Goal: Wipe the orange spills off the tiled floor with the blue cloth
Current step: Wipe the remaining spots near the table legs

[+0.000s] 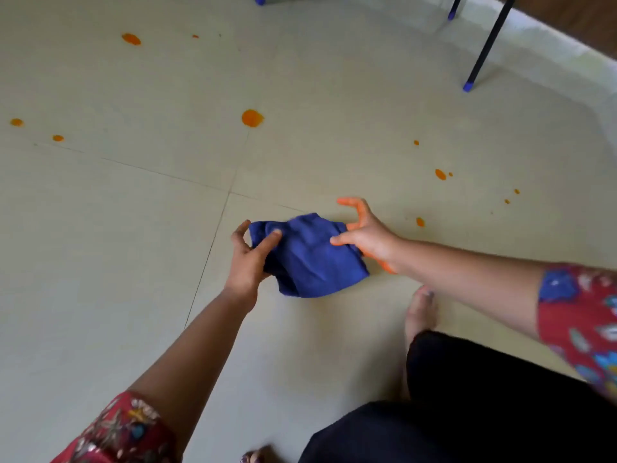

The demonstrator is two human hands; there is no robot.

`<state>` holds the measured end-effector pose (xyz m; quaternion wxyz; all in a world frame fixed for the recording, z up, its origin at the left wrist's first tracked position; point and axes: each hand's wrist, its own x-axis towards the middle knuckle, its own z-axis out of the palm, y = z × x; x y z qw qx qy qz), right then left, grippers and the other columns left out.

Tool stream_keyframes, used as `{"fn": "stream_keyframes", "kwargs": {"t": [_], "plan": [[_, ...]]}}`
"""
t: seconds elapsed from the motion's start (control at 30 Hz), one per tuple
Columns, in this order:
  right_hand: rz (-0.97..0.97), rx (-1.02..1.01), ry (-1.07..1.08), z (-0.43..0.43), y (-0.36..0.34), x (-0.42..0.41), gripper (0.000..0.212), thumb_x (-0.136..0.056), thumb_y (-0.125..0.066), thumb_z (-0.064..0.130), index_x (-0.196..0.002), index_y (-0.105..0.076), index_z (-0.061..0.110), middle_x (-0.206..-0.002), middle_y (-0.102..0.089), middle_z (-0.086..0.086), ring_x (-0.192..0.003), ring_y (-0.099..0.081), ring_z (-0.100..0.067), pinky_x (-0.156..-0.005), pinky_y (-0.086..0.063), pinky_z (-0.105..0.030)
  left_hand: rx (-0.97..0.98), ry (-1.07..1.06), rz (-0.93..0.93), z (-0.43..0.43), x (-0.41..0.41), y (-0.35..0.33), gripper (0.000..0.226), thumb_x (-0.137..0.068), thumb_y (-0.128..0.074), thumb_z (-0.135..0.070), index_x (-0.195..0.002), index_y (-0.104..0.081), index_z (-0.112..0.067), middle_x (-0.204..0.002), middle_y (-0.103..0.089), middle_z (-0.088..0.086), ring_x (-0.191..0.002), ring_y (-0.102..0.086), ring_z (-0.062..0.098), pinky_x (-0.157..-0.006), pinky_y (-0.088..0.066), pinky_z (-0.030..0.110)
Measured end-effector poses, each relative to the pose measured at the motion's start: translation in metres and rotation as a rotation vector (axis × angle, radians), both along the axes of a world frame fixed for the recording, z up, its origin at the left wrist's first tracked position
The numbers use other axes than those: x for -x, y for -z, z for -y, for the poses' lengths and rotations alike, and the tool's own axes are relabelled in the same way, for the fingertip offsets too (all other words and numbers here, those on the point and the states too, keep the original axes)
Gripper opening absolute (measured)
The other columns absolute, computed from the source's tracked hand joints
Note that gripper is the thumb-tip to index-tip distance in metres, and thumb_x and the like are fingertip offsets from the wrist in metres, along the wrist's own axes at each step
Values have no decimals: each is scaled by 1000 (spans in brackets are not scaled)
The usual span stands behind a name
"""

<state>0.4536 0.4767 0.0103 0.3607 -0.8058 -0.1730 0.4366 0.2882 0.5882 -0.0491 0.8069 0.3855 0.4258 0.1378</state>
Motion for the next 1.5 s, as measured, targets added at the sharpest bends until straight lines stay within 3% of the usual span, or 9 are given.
{"fn": "stream_keyframes", "kwargs": {"t": [0.1, 0.17, 0.33, 0.47, 0.63, 0.77, 0.9, 1.1, 1.5], "plan": [[45, 24, -313, -15, -44, -19, 69, -83, -63, -6, -133, -46, 39, -102, -64, -7, -89, -61, -17, -70, -48, -19, 12, 88, 171, -10, 4, -12, 117, -72, -80, -6, -148, 0, -44, -126, -61, 3, -111, -64, 18, -91, -50, 35], [192, 145, -536, -27, -65, -28, 60, -79, -72, 2, -129, -56, 33, -116, -63, 4, -105, -60, -11, -86, -47, -18, -84, 156, 209, -15, 1, -26, 120, -61, -81, -1, -145, -11, -48, -130, -57, -5, -113, -62, 12, -90, -52, 33], [824, 141, -899, -39, -79, -26, 44, -74, -73, 20, -114, -62, 35, -96, -49, 19, -86, -49, -7, -74, -41, -24, -352, 401, -34, -28, -18, -68, 60, -73, -70, 6, -119, -62, -31, -113, -64, -2, -88, -63, 4, -67, -53, 20], [983, 31, -878, -44, -56, -46, 19, -74, -72, 32, -91, -65, 35, -92, -43, 15, -82, -49, -10, -62, -36, -25, -703, 625, -351, -51, -30, -82, 29, -84, -59, -13, -103, -70, -32, -87, -66, -1, -80, -60, 16, -65, -46, 25], [310, -308, -575, -65, -32, -73, 21, -63, -82, 21, -68, -61, 23, -120, -58, 15, -106, -56, 0, -83, -42, -16, -819, 604, -539, -78, -49, -91, 23, -87, -61, -22, -109, -68, -27, -131, -56, -9, -126, -47, 11, -92, -45, 28], [-427, -310, -332, -84, -29, -95, 21, -59, -69, 19, -70, -52, 20, -71, -58, 6, -67, -54, -11, -57, -41, -22, -858, 501, -605, -94, -81, -108, 8, -87, -63, -29, -95, -65, -28, -96, -66, -8, -93, -61, 16, -85, -51, 41], [-820, -314, -208, -101, -31, -119, 35, -77, -57, 6, -112, -64, 7, -110, -69, -13, -99, -66, -27, -86, -53, -54, -849, 461, -715, -116, -110, -128, 18, -88, -63, -36, -104, -62, -29, -99, -64, -10, -94, -59, 15, -82, -49, 32], [-920, -357, -84, -131, -31, -141, 35, -92, -36, -6, -109, -63, 9, -100, -73, -9, -85, -72, -20, -67, -59, -40, -791, 485, -798, -147, -116, -140, 35, -90, -60, -30, -124, -55, -31, -118, -59, -15, -104, -60, 11, -87, -49, 28], [-723, -281, -193, -231, -26, -120, 30, -87, -61, -1, -109, -64, 19, -108, -70, -7, -103, -66, -26, -90, -54, -46, -659, 65, -699, -200, -106, -73, 28, -91, -52, -18, -113, -60, -32, -111, -66, -11, -97, -64, 13, -81, -49, 28]]}}
